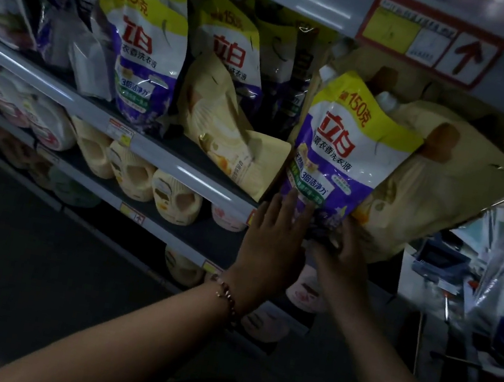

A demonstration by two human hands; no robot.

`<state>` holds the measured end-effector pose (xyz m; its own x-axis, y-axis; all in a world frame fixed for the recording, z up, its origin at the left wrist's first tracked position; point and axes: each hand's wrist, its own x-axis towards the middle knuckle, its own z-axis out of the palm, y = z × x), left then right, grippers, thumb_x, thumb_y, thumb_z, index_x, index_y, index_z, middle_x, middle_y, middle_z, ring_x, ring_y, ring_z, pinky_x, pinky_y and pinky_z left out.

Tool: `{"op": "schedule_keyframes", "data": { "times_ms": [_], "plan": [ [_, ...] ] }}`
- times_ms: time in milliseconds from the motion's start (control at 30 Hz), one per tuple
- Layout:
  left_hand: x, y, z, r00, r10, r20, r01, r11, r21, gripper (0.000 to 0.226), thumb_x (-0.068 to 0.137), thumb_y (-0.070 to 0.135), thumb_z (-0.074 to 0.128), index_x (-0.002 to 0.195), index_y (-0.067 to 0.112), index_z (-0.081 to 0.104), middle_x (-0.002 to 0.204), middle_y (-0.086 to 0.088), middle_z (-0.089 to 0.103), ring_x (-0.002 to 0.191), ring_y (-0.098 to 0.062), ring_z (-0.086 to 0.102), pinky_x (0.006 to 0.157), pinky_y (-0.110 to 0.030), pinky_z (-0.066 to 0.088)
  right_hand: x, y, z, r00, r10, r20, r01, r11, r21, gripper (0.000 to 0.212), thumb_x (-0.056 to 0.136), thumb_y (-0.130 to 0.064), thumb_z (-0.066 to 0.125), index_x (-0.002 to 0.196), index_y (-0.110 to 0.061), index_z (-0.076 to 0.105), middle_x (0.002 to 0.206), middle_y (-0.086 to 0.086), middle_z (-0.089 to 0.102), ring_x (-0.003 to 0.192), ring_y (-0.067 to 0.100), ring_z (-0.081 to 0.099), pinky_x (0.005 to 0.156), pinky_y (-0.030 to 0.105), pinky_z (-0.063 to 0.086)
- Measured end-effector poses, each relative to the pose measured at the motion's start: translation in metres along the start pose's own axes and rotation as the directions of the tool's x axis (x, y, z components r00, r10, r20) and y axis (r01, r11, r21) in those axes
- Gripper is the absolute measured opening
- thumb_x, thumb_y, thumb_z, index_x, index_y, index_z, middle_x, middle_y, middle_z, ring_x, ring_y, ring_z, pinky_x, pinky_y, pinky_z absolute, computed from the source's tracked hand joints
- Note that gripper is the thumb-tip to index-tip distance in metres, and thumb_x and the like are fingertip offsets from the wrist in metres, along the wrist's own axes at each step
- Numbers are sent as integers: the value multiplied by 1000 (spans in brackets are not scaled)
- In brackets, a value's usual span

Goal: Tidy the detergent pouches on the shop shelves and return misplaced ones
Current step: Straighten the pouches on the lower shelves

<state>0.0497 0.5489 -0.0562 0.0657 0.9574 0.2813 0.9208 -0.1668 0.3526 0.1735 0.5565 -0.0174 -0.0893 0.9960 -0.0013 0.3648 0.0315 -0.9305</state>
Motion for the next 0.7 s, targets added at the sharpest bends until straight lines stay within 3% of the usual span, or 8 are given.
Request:
{"op": "schedule_keyframes", "data": {
  "times_ms": [100, 167, 267, 333, 467, 700],
  "plan": [
    [-11, -10, -19, 999, 7, -46, -4, 998, 67, 73, 90, 43, 50, 155, 16, 30, 161, -21, 22, 147, -41, 24, 117, -55, 25, -15, -3, 4, 995, -58, 87, 83, 946, -314, 77, 94, -27, 62, 155, -35, 16, 159, -17, 16, 144, 1, 16, 113, 30, 29],
    [-15, -26, -31, 999, -17, -40, 21, 994, 105, 76, 88, 39, 60, 154, 15, 31, 161, -21, 22, 146, -43, 25, 116, -58, 28, -17, -9, 12, 980, -151, 130, 194, 869, -455, 79, 95, -28, 61, 156, -31, 11, 164, -9, 3, 150, 10, 1, 121, 40, 20],
    [-22, -57, -49, 998, -66, 12, 64, 986, 151, 79, 92, 43, 56, 158, 18, 19, 165, -18, 9, 150, -41, 12, 120, -56, 19, -12, -30, 32, 953, -227, 200, 301, 767, -566, 72, 96, -32, 57, 155, -25, 17, 164, -4, 7, 151, 17, 1, 121, 45, 18],
    [-27, -79, -61, 993, -108, 52, 99, 982, 160, 78, 96, 45, 50, 159, 21, 10, 166, -14, -2, 152, -37, 1, 122, -54, 12, -8, -46, 47, 940, -226, 254, 338, 706, -622, 70, 97, -33, 55, 156, -24, 17, 164, -4, 4, 151, 17, -2, 123, 38, 9],
    [-38, -116, -84, 986, -160, 43, 153, 978, 145, 78, 98, 44, 49, 159, 22, 6, 166, -13, -4, 152, -38, -1, 122, -52, 11, 3, -72, 77, 930, -183, 319, 361, 627, -691, 66, 99, -34, 49, 156, -24, 15, 164, -3, 1, 150, 17, -5, 121, 34, 4],
    [-43, -165, -104, 982, -173, 72, 164, 980, 114, 81, 100, 49, 47, 158, 25, -3, 166, -12, -9, 152, -35, -4, 123, -49, 9, 8, -91, 129, 934, -114, 338, 324, 667, -671, 65, 99, -36, 49, 156, -24, 19, 164, -4, 7, 150, 18, 3, 122, 39, 12]
  ]
}}
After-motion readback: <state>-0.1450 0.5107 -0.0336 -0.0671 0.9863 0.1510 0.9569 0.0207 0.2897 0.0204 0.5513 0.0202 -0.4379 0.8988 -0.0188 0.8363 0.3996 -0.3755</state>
